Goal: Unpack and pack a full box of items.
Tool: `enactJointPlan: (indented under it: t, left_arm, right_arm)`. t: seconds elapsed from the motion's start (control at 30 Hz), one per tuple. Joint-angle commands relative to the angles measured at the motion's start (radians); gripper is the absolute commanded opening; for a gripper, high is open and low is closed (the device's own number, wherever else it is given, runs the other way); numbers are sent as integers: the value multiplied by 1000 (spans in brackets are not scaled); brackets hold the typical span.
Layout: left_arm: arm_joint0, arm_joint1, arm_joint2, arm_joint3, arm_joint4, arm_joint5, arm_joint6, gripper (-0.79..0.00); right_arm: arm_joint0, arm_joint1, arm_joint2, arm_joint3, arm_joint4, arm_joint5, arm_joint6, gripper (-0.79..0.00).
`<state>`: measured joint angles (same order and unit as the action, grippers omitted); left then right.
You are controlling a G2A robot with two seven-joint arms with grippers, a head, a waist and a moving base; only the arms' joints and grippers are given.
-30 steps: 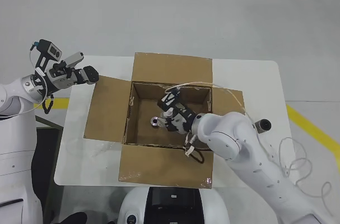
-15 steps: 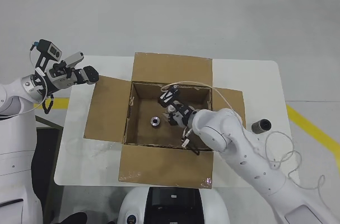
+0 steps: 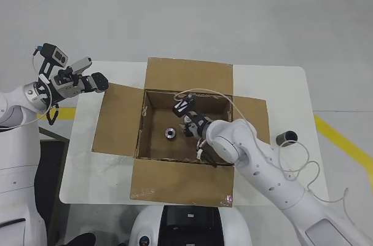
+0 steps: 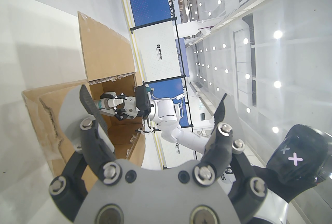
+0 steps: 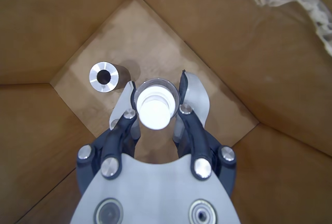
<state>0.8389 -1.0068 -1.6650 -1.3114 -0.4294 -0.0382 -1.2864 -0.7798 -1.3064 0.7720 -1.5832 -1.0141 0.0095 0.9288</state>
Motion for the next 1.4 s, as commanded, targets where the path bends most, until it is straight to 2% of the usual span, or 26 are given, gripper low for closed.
enactJointPlan:
  t: [0.0, 0.03, 0.07, 0.1, 0.4, 0.8, 1.03, 1.37]
  left_arm:
    - [0, 0, 0, 0, 0, 0, 0, 0]
    - [0, 0, 0, 0, 0, 0, 0, 0]
    - [0, 0, 0, 0, 0, 0, 0, 0]
    - [0, 0, 0, 0, 0, 0, 0, 0]
    - [0, 0, 0, 0, 0, 0, 0, 0]
    - [0, 0, 0, 0, 0, 0, 0, 0]
    - [0, 0, 0, 0, 0, 0, 0, 0]
    - [0, 0, 0, 0, 0, 0, 0, 0]
  right_arm:
    - [2, -3, -3, 7, 0, -5, 1, -413]
    - [3, -5, -4, 10, 0, -5, 2, -326]
    - [4, -7, -4, 13, 0, -5, 2, -185]
    - [5, -8, -4, 15, -1, -5, 2, -6]
    - [9, -17, 10, -1, -2, -12, 11, 0]
    - [-29, -6, 115, -208, 6, -11, 7, 0]
    - [-53, 1, 157, -299, -78, 9, 14, 0]
    - [-156, 31, 333, -421, -150, 35, 101, 0]
